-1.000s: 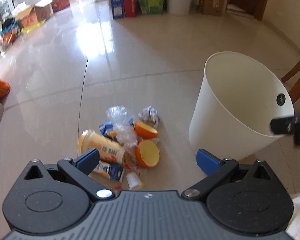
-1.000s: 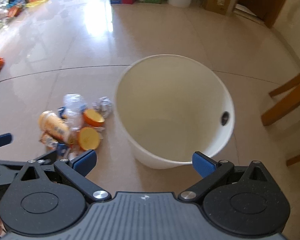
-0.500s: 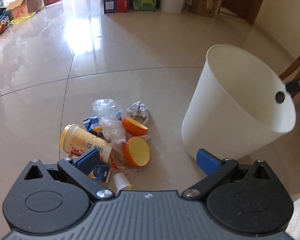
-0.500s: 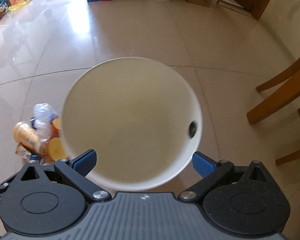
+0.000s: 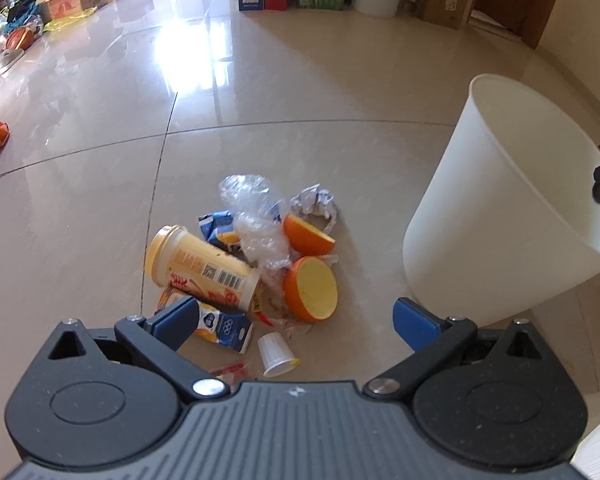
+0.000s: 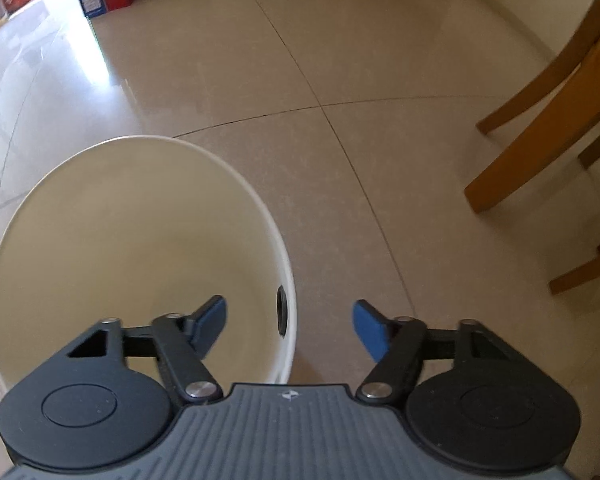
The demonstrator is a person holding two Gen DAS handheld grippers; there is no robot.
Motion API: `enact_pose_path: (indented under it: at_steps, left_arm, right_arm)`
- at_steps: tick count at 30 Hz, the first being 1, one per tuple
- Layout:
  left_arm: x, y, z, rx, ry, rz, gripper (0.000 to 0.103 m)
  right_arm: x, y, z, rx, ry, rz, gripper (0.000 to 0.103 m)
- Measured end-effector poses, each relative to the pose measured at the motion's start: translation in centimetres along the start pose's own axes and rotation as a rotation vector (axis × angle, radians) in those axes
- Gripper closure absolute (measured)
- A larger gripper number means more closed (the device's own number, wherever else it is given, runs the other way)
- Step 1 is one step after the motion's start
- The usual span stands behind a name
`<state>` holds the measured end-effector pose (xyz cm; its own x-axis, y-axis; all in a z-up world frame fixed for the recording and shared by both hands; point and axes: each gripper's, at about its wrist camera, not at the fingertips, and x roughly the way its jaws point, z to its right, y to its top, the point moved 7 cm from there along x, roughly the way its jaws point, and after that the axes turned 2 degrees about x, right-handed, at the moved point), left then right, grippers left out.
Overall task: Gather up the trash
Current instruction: 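Hook the right tool's fingers over the white bin rim while left tool approaches red packet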
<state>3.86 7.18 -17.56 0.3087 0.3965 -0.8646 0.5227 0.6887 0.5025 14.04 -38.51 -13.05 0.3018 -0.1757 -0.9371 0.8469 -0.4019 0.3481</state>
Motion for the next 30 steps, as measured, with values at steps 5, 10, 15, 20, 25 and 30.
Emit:
enact_pose_path:
  at_steps: [5,10,15,20,25,30]
  left_arm:
    - [0.7,-0.5,-0.5,-0.021,0.017,-0.008,0.001]
    - [1.3,-0.9,-1.0,-0.04,0.018,-0.018,0.001]
    - [1.9,-1.5,-1.2,-0.045,0.04,-0.026,0.001]
    - [2.3,-2.1,-1.9,-0.096,0.089,-0.017,0.001]
    - [3.0,-4.3,-3.1,-0.082,0.101,-0.015,0.001]
    - [4.7,-9.2,-4.0,-0.086,0.111,-0.066,0.001]
  right_arm:
    - [1.8,0.0,0.2,0.009,-0.013,-0.039,0.06]
    - [2.5,0.2,-0.1,0.012,-0.011,-0.06,0.089]
    - [2.5,1.1,-0.7,-0.026,-0.041,-0.029,0.086]
    - [2.8,2.0,-0.6,-0.045,-0.047,-0.013,0.085]
    - [2.7,1.8,-1.0,-0.095,-0.061,-0.005,0.084]
    - [2.7,1.9,-0.8,-0.093,-0.051,-0.005,0.084]
